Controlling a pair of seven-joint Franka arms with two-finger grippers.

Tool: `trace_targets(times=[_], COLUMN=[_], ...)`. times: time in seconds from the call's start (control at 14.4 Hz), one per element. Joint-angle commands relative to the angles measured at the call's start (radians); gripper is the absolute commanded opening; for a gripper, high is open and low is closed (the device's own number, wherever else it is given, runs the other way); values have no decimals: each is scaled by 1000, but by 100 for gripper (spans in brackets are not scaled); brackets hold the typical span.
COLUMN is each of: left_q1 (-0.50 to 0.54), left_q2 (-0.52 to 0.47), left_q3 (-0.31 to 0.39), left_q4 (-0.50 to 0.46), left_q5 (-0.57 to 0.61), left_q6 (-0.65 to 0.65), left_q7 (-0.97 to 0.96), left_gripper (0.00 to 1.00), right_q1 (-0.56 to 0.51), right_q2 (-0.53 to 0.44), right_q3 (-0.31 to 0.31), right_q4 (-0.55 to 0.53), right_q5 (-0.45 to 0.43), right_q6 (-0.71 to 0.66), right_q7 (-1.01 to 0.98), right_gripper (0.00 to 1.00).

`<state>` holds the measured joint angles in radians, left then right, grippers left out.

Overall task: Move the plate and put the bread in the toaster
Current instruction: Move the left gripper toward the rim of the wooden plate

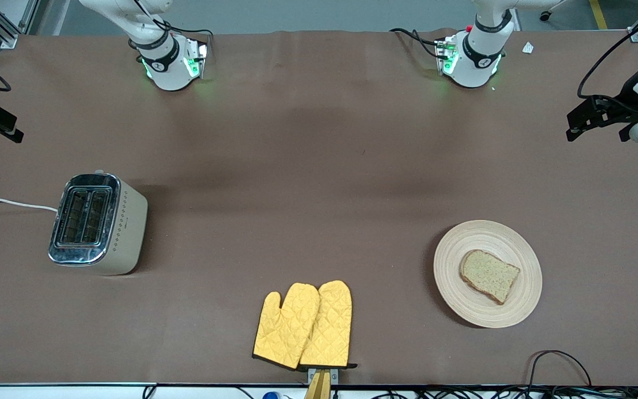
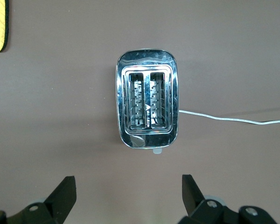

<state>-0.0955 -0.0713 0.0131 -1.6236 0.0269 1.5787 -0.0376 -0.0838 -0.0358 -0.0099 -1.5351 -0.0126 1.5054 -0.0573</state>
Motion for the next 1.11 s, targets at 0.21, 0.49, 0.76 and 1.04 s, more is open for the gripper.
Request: trace_targets(times=[0.21, 0.49, 0.76, 1.04], left_q1=[2, 25, 129, 226], left_q2=[68, 188, 286, 386], left_q3=[1, 11, 13, 13], left_q4=[102, 218, 234, 232], left_q5=[-15, -18, -183, -292], left_q6=[-23, -23, -2, 56], left_q7=[15, 16, 19, 62], left_gripper=[100, 100, 100, 100], right_q1=[-11, -10, -4, -4], right_q2=[-1, 1, 1, 1], right_q3=[8, 8, 11, 11], right_q4=[9, 9, 10, 10], right_q5=[5, 5, 6, 6], right_q6=[-5, 1, 1, 1], right_q7=[-1, 1, 1, 1], right_gripper=[100, 100, 100, 100])
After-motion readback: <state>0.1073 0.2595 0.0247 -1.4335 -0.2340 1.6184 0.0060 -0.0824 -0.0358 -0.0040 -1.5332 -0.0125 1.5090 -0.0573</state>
